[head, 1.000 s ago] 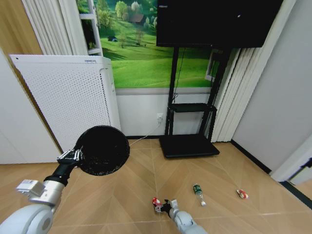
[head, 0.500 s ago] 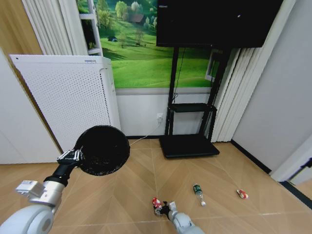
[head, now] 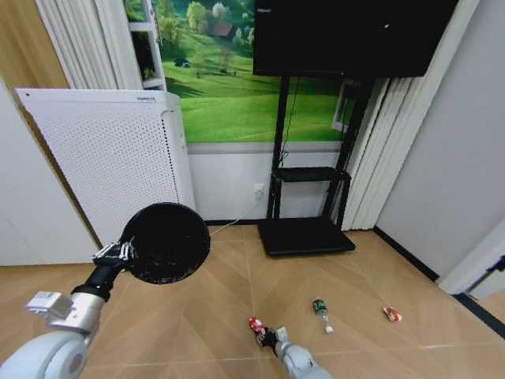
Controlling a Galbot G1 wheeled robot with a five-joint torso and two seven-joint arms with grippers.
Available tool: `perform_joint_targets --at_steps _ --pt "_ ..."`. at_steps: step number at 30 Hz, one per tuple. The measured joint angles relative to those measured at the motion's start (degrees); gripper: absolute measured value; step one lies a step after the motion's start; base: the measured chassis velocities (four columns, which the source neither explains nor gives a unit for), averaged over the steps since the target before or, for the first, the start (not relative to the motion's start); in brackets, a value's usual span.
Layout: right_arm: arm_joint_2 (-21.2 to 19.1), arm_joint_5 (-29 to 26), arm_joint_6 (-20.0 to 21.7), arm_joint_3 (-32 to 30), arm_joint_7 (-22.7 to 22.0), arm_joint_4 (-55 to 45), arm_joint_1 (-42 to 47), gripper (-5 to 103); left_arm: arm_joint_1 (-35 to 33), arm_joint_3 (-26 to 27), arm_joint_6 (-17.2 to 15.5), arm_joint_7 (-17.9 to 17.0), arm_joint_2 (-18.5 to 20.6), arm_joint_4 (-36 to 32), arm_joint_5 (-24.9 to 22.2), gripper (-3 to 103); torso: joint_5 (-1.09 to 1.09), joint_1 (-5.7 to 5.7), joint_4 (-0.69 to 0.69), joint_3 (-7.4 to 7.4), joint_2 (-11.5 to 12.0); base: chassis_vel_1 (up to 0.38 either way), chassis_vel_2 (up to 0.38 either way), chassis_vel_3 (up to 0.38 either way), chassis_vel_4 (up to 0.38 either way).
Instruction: Pick up the trash bin and place the garbage on the floor into it.
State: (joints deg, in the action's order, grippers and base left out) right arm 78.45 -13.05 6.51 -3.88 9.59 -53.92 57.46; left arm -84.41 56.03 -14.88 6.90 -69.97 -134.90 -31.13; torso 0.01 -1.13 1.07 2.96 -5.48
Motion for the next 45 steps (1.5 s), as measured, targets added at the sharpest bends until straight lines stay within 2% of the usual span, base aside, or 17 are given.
perform_joint_targets --at_steps 7,17,20,21,22,24,25,27,30,33,34,36,37,38,41,43,45 --pt "-1.07 -1.22 0.03 -2.36 -0.36 -3.45 1.29 30 -0.02 0.10 0.00 0.18 -0.01 0.40 -0.01 4 -0.01 0.00 0.00 0.00 0.00 0.000 0.000 0.000 0.000" --pt "-4.33 -4.41 0.13 -10.23 -0.45 -11.61 5.32 30 1.07 -0.37 0.12 0.65 -0.09 2.24 -0.02 4 0.02 0.00 0.00 0.00 0.00 0.000 0.000 0.000 0.000" --pt "-8.81 -10.24 0.40 -20.09 -1.30 -19.71 10.90 30 2.41 -1.00 0.64 1.00 -0.26 6.16 -0.26 4 0.01 0.00 0.00 0.00 0.00 0.000 0.000 0.000 0.000" --pt "-10.62 -12.26 0.21 -22.27 -1.74 -21.78 12.72 30 2.99 -1.43 0.90 1.15 -0.17 8.10 -0.51 4 0.02 0.00 0.02 0.00 -0.01 0.000 0.000 0.000 0.000" --pt "-10.62 -12.26 0.21 -22.27 -1.74 -21.78 12.72 30 2.99 -1.43 0.90 1.15 -0.17 8.10 -0.51 4 0.02 0.00 0.02 0.00 -0.01 0.000 0.000 0.000 0.000" --pt "-13.82 -14.97 -0.76 -26.95 -2.94 -25.80 15.67 30 4.52 -3.07 0.92 0.73 0.11 13.14 -2.43 4 -0.04 0.00 0.02 0.00 0.00 0.000 0.000 0.000 0.000" --pt "-14.36 -15.63 -0.87 -28.74 -3.20 -27.52 16.36 30 5.11 -3.85 0.91 0.49 0.37 15.40 -3.22 4 0.01 0.00 0.05 0.00 0.00 0.000 0.000 0.000 0.000" --pt "-14.86 -16.61 -0.69 -29.74 -3.62 -29.48 16.44 30 5.42 -4.53 0.91 0.40 0.54 17.68 -3.67 4 0.02 0.00 0.05 0.00 0.00 0.000 0.000 0.000 0.000" --pt "-15.88 -18.80 0.82 -30.25 -4.58 -33.99 15.60 30 6.08 -5.68 0.91 0.10 0.80 20.80 -3.96 4 -0.02 0.00 -0.03 0.00 0.00 0.000 0.000 0.000 0.000" --pt "-16.83 -21.05 3.08 -30.64 -5.67 -40.96 15.10 30 11.70 -10.45 0.91 -0.67 1.64 26.96 -3.89 4 0.00 0.00 -0.06 0.00 0.00 0.000 0.000 0.000 0.000" --pt "-16.83 -21.05 3.08 -30.64 -5.67 -40.96 15.10 30 11.70 -10.45 0.91 -0.67 1.64 26.96 -3.89 4 0.00 0.00 -0.06 0.00 0.00 0.000 0.000 0.000 0.000" --pt "-17.26 -22.53 4.78 -31.15 -6.38 -46.22 15.11 30 18.22 -16.23 0.63 -1.27 1.73 33.06 -3.47 4 0.02 0.00 0.02 0.00 0.00 0.000 0.000 0.000 0.000" --pt "-17.26 -22.53 4.78 -31.15 -6.38 -46.22 15.11 30 18.22 -16.23 0.63 -1.27 1.73 33.06 -3.47 4 0.02 0.00 0.02 0.00 0.00 0.000 0.000 0.000 0.000" --pt "-17.37 -23.26 5.75 -31.35 -6.68 -48.66 15.12 30 21.55 -19.85 0.54 -1.39 1.36 36.50 -2.79 4 -0.01 0.00 0.04 0.01 0.00 0.000 0.000 0.000 0.000" --pt "-17.52 -23.70 6.36 -31.50 -6.82 -50.34 15.13 30 24.23 -22.88 0.53 -1.46 0.83 39.23 -2.21 4 -0.03 0.00 0.04 0.01 0.00 0.000 0.000 0.000 0.000" --pt "-18.04 -24.38 7.32 -31.51 -6.92 -53.52 15.35 30 29.76 -28.90 0.70 -1.48 -1.07 44.63 -0.83 4 0.02 0.00 0.01 0.01 0.00 0.000 0.000 0.000 0.000" --pt "-18.36 -24.68 7.62 -31.36 -6.93 -54.59 15.40 30 31.53 -30.69 0.90 -1.46 -1.97 46.29 -0.36 4 -0.01 0.00 0.00 0.01 0.00 0.000 0.000 0.000 0.000"
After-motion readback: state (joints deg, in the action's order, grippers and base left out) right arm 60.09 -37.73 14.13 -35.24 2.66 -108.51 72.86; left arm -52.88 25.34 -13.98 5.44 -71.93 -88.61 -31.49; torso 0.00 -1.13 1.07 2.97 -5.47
